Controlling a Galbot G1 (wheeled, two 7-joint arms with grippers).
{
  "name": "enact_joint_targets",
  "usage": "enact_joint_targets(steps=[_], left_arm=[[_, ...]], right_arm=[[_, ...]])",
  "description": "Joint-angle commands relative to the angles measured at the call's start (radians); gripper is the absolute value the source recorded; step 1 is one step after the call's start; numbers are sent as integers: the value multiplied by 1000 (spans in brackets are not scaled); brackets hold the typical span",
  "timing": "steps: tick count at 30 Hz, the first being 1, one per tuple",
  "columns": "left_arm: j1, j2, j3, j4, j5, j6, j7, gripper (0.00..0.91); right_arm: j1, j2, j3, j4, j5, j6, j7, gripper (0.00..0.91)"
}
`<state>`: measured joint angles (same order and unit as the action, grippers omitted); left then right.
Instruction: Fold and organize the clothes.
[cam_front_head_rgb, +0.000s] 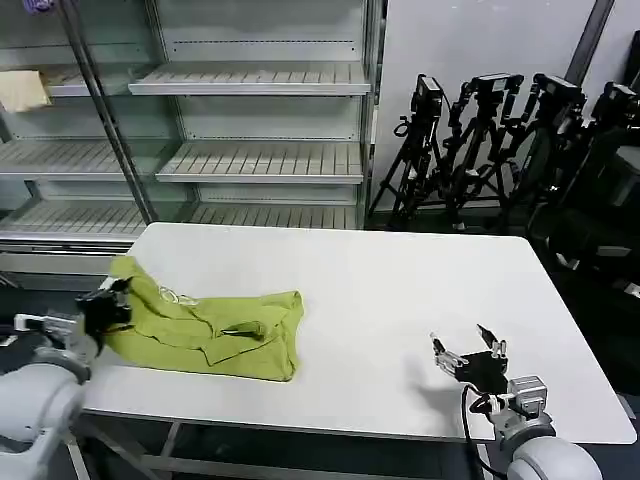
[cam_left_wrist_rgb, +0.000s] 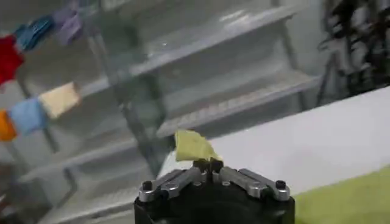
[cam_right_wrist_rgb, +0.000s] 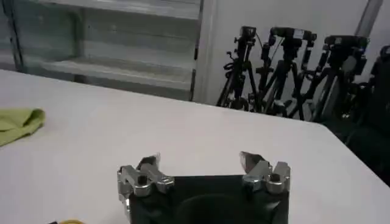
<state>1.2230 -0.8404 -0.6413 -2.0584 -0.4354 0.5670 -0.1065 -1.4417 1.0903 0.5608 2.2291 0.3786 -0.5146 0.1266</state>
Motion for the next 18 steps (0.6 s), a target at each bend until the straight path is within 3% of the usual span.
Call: enact_joint_targets(steps=[1, 7, 15, 17, 18], left_arm=[[-91, -128, 370, -153, 160, 9, 20, 10], [-136, -198, 478, -59, 196, 10, 22, 10], [-174, -212, 486, 9, 168, 11, 7, 20], [-178, -213, 494, 10, 154, 11, -21, 907], [-181, -216, 494, 11, 140, 11, -25, 907]], right_arm=[[8, -3, -3, 4, -2, -8, 2, 907], [-6, -3, 15, 15, -3, -9, 2, 907], [-15, 0, 16, 20, -5, -9, 2, 907], [-15, 0, 15, 21, -6, -9, 1, 907], [-15, 1, 14, 20, -6, -9, 2, 907]])
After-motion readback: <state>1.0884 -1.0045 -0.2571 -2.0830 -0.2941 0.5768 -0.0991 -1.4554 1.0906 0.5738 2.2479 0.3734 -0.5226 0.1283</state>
